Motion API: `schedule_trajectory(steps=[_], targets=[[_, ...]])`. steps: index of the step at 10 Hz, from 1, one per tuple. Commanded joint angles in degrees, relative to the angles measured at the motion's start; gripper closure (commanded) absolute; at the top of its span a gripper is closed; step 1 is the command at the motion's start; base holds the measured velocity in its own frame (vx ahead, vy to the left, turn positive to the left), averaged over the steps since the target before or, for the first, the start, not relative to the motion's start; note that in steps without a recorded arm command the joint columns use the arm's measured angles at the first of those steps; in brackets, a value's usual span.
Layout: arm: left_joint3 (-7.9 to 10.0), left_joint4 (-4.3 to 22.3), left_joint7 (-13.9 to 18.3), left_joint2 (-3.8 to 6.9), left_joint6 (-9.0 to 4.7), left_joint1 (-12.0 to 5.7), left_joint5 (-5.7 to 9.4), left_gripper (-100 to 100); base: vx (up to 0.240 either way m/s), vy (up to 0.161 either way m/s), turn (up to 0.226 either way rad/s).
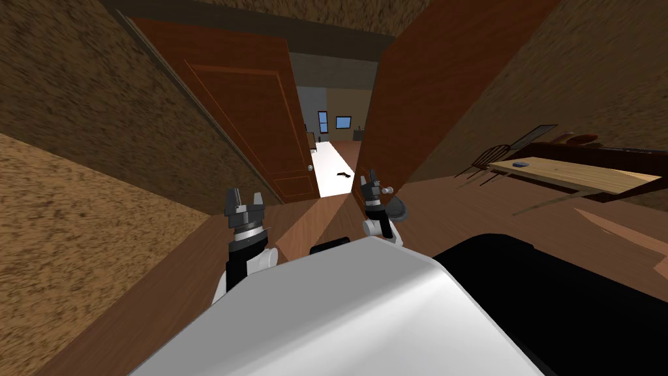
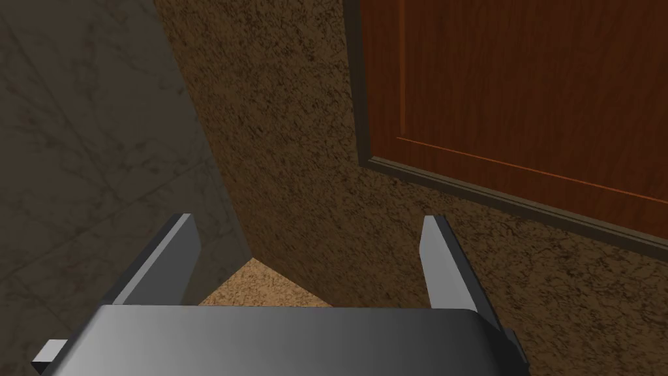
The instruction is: Pull the door open
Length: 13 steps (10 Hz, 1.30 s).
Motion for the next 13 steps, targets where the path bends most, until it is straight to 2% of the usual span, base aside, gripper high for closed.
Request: schedule_trajectory(steps=[1,7,13], targets=[[0.61,1.81,-1.87,0.35,-0.49,-0.47,-0.44,-100,0.098,-0.011,-0.052],[2.58,7.64,-7.9,1.21,-2.08,-1.96,-1.87,-100,0.15,-0.019,-0.038],[4.53,13.43,-13.89,1.77,-3.66,-3.45,-3.28,-100,0.095,-0.011,-0.032]])
